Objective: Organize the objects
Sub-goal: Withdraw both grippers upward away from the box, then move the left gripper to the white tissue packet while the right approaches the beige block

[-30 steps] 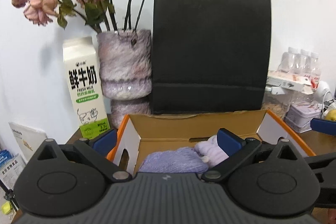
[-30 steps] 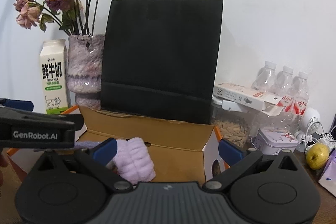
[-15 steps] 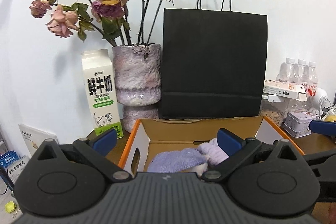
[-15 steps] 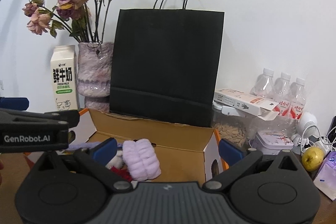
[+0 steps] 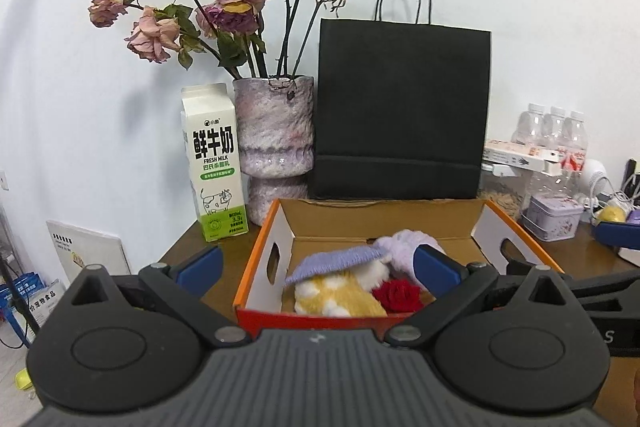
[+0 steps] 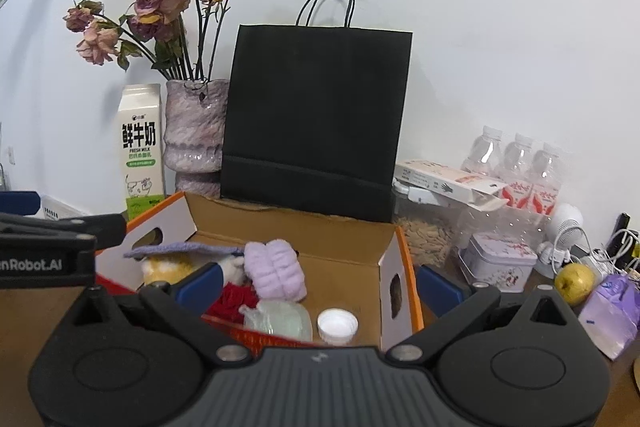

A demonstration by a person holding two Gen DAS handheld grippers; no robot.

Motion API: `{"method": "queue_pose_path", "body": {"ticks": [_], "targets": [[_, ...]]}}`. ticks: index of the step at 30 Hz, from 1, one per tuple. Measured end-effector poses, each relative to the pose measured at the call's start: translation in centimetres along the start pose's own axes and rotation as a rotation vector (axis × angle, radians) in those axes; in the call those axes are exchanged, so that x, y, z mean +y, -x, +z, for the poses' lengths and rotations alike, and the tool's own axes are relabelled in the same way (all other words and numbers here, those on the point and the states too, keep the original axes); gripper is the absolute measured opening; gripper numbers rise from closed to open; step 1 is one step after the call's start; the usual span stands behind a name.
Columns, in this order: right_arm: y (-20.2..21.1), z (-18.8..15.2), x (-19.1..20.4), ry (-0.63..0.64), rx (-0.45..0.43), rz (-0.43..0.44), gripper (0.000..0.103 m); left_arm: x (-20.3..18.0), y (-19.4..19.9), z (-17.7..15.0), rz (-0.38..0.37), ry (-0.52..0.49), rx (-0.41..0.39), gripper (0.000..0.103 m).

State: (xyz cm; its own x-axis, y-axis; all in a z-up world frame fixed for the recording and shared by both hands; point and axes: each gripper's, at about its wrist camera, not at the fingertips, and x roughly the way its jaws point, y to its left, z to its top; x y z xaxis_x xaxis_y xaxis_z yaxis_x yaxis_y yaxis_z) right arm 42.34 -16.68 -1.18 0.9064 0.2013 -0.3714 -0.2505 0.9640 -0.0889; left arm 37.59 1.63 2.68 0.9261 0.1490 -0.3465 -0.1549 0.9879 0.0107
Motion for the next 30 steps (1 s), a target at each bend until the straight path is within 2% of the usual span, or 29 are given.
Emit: {"method": "queue_pose_path", "body": {"ticks": [14,24,30], "targets": [[5.4,-2.0,-0.5,-0.019,0.027,0.001,0.103,-1.5,6.7,-2.1,-0.045,-0.013,0.017,0.103],[9.1,-3.7,0.0,0.005,0.045,-0.020,0.103,-1.8,11.1,-3.1,-0.048,-0.020,0.016,0.103],[11.7,-4.8,0.2,0.006,0.041,-0.004,0.103,-2.0,13.7,-3.6,-0.034,-0.017,0.013,0.103]]}}
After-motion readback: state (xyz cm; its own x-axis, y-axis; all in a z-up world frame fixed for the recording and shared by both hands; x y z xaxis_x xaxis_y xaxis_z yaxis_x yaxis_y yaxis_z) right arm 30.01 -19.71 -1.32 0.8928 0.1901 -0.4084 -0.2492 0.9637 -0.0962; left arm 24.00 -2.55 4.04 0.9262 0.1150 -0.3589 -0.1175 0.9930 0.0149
